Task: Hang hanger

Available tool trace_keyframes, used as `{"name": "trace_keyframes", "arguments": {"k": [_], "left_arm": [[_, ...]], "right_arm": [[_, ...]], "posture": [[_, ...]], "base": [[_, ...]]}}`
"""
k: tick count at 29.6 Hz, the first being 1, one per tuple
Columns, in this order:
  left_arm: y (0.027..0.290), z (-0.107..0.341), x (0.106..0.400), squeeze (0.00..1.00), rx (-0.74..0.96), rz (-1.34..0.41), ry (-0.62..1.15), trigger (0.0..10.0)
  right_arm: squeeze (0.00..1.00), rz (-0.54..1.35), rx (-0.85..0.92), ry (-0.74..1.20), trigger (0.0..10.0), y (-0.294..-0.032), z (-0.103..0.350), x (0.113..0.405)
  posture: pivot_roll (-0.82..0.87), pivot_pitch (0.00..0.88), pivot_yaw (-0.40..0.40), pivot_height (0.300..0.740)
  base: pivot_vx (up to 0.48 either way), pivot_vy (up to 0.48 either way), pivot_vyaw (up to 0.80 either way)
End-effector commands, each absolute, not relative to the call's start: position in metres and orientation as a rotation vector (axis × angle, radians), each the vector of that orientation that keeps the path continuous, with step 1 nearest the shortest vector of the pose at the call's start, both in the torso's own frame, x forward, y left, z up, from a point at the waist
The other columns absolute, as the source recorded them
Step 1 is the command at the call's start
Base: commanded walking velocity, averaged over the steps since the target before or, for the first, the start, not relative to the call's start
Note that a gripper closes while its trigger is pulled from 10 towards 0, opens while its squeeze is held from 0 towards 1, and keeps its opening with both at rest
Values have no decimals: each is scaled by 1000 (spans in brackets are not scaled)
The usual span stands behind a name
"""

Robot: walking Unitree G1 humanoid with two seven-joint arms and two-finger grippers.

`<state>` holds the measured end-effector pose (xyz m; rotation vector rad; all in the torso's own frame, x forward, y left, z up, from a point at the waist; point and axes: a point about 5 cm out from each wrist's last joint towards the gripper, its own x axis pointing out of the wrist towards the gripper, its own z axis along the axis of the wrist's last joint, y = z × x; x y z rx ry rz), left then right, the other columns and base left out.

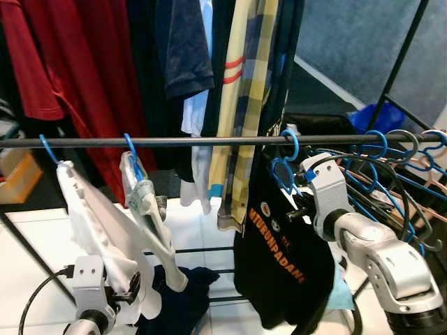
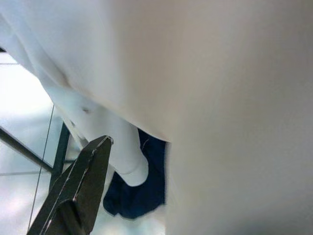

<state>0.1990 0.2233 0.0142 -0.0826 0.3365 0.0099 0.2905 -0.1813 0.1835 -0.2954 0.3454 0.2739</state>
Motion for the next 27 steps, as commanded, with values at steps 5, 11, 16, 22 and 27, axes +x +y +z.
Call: {"name": "trace_keyframes", "arguments": {"k": [5,11,16,22,27], "left_arm": [[223,23,200,0,-92,-87,320,10000],[222,30,201,0,-91,-151,308,10000],[225,39,203,0,-82,-214,290,10000],[217,43,207,0,-71,-273,272,10000],[205,43,208,0,-75,-309,270,10000]], "right_arm": [[0,460,-291,365,0,-175,183,282],[0,526,-314,382,0,-179,185,280],[0,552,-354,413,0,-187,184,278],[0,298,-472,261,0,-214,201,299],[0,246,-627,137,0,-219,207,303]], "posture": [[-105,0,-28,740],[-100,0,-28,740],[-98,0,-23,740],[-106,0,-12,740],[-107,0,-10,740]], "base": [[-316,0,0],[-320,0,0],[-329,0,0],[-51,0,0],[0,0,0]]}}
